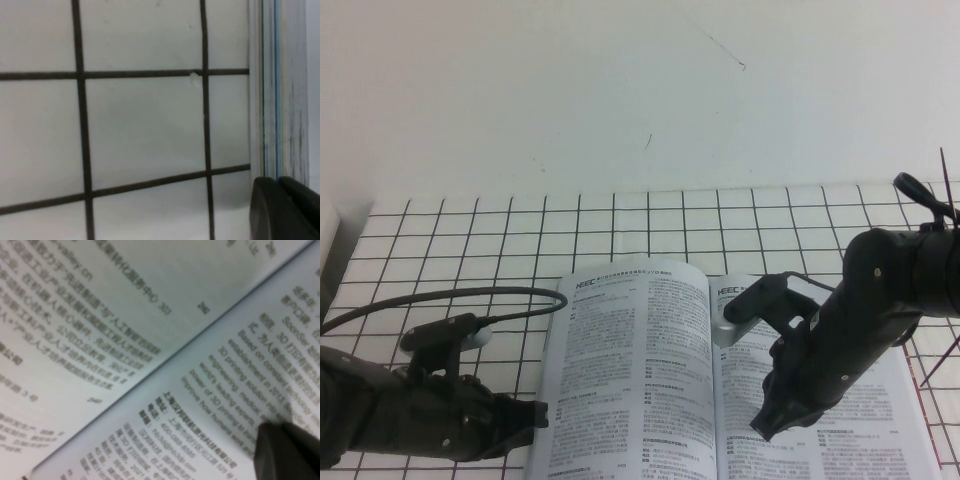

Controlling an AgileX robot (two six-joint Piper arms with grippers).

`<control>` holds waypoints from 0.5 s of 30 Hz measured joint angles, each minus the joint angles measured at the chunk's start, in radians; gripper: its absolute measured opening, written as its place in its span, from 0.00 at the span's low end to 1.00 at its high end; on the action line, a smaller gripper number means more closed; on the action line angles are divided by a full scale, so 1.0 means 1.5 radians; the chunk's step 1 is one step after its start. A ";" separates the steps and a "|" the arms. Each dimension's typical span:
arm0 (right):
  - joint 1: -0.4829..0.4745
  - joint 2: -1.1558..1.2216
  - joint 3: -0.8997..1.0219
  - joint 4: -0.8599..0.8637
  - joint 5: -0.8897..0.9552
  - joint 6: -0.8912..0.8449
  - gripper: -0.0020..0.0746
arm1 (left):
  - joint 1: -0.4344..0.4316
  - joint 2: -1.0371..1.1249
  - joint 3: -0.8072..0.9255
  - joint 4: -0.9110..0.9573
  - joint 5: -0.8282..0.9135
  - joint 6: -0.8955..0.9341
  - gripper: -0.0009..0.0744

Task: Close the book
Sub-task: 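Close the open booklet and leave it lying on the table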

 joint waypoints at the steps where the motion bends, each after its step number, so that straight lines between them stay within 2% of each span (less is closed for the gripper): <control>1: 0.000 0.000 0.000 0.000 0.000 0.000 0.02 | 0.000 0.000 0.000 -0.013 0.003 0.010 0.01; 15: 0.000 0.000 0.000 -0.003 0.000 0.003 0.02 | -0.001 0.020 0.000 -0.178 0.051 0.138 0.01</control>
